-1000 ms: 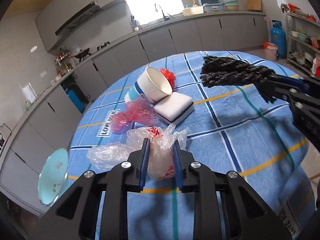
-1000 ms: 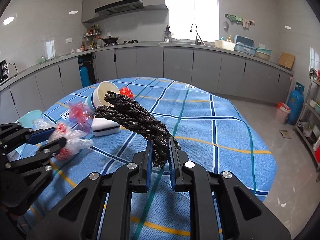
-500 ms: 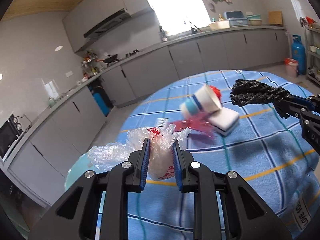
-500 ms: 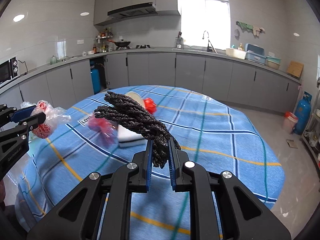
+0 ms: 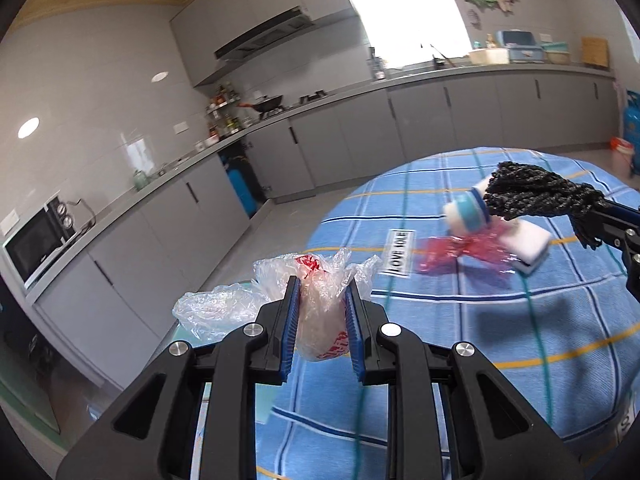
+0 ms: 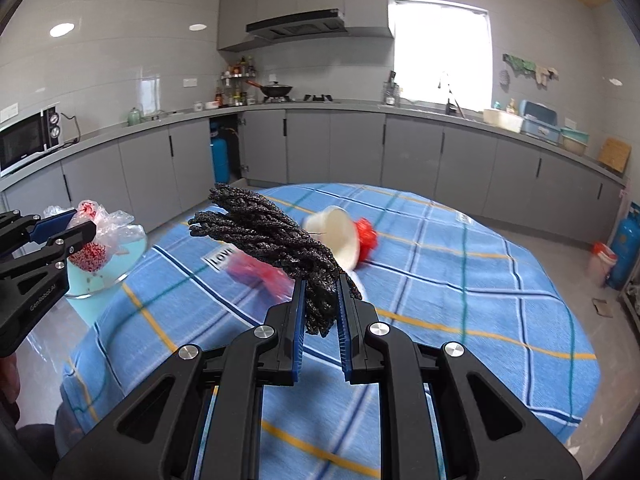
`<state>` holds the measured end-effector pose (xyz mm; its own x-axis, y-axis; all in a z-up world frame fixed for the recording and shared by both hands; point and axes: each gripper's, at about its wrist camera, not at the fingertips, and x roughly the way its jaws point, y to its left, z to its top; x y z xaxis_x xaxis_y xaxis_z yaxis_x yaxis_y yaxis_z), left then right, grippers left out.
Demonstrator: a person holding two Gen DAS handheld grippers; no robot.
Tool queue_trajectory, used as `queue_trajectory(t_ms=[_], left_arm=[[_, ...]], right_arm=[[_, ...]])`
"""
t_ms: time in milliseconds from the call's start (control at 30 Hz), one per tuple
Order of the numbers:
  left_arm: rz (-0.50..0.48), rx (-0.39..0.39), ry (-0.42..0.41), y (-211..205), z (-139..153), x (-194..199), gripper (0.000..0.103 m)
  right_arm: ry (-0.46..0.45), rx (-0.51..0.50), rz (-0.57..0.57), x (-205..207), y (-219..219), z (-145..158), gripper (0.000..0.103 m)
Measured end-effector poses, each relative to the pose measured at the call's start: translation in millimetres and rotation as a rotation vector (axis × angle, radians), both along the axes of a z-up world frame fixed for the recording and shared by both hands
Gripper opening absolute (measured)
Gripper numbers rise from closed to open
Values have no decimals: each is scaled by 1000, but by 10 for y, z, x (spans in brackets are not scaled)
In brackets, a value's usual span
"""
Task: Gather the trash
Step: 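Carry the clear plastic bag over the bucket while the right gripper carries the black rope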
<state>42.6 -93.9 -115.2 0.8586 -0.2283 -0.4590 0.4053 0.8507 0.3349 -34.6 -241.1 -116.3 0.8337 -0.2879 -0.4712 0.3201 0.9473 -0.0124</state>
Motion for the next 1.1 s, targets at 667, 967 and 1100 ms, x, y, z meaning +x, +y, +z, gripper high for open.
queue_trajectory(t_ms=[667,967,1100], left_arm=[[232,-93,-50,775,233,483,22],[278,-95,-73,981,258,652,22],[293,-87,-72,1028,230,761,22]], right_arm=[[-49,-58,178,789,776,302,15],[-47,-64,215,997,938,343,15],[-45,-66,229,1113,1023,346,15]])
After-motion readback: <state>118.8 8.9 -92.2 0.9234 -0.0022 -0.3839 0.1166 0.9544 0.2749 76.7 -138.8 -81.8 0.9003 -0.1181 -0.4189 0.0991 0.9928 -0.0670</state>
